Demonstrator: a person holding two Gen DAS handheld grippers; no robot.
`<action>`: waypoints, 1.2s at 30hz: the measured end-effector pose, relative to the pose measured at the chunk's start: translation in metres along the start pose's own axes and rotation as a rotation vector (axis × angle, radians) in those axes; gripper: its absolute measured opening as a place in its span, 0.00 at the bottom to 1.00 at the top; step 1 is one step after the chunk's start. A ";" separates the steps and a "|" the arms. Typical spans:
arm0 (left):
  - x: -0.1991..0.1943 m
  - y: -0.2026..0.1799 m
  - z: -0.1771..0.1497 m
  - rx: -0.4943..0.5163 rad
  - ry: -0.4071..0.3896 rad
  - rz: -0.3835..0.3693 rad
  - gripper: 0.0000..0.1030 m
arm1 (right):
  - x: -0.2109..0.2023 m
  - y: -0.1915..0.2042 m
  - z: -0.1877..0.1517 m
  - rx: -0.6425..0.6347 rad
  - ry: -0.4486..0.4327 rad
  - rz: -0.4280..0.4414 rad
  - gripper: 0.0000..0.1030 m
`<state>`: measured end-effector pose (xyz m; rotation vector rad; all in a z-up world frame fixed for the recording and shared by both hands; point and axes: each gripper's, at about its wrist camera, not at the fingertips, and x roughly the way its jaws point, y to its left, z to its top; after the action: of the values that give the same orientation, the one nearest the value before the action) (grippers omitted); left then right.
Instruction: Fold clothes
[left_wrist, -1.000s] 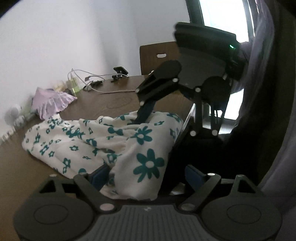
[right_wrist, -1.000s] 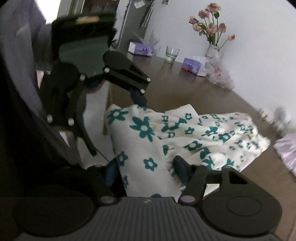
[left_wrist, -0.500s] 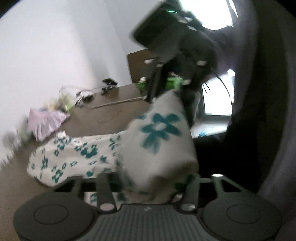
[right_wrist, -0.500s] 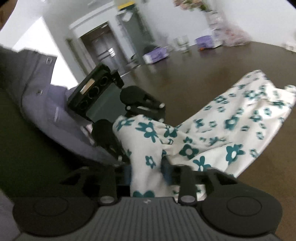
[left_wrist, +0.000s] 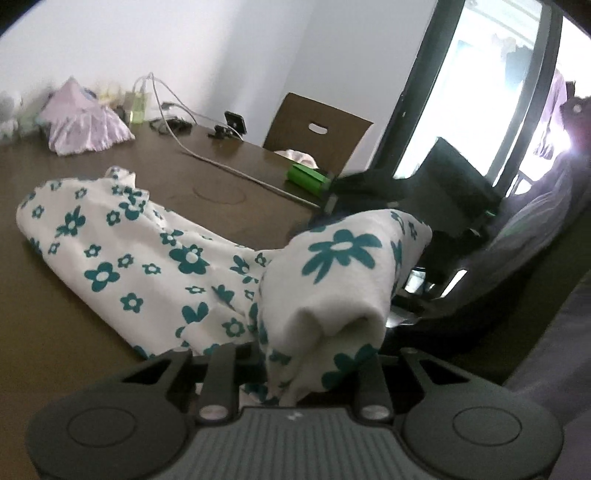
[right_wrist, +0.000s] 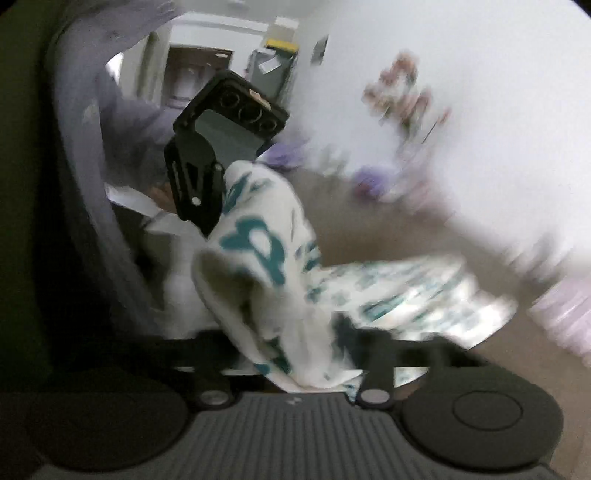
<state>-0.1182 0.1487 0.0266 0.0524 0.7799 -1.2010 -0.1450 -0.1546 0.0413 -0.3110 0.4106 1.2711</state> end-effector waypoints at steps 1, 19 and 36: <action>-0.002 0.004 -0.001 -0.040 0.000 -0.028 0.21 | 0.000 -0.014 -0.001 0.123 -0.007 0.072 0.23; -0.010 0.063 -0.012 -0.544 -0.225 -0.068 0.31 | 0.020 -0.121 -0.049 1.168 -0.054 0.282 0.22; -0.016 0.065 -0.022 -0.657 -0.281 0.171 0.29 | 0.019 -0.132 -0.042 1.155 -0.064 -0.062 0.16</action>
<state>-0.0765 0.1968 -0.0037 -0.5681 0.8656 -0.7258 -0.0187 -0.1923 -0.0048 0.6871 0.9863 0.8074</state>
